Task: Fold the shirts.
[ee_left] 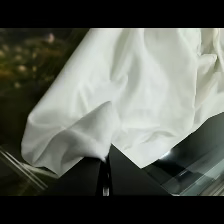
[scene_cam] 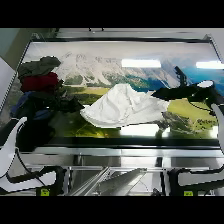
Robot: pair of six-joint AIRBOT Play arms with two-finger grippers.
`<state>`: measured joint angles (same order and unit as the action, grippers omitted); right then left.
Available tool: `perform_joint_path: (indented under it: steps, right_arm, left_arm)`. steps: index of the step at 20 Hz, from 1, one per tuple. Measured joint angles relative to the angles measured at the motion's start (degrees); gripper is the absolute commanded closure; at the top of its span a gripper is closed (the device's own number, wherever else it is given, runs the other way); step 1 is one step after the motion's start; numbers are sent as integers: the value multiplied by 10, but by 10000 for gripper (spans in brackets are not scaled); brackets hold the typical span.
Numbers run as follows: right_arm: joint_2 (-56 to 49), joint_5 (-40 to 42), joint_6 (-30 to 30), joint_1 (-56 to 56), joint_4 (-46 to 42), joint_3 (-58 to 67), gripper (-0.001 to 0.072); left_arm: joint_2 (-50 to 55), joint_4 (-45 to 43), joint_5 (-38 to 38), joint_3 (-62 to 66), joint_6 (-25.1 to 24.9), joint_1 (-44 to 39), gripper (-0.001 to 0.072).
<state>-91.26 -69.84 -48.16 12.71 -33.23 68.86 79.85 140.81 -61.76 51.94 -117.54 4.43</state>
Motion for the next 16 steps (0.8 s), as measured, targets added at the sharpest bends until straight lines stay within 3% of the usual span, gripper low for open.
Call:
perform_joint_path:
  steps: [4, 9, 16]
  right_arm:
    - [0, -69, 2, 45, -30, 1, 269]
    - [0, -84, 26, 52, -69, -64, 270]
    - [13, -114, 63, 27, -20, -119, 278]
  left_arm:
    - [22, 0, -13, 50, -6, 3, 694]
    - [29, -2, -23, 82, -9, 7, 694]
    - [30, -3, -30, 89, -9, 8, 694]
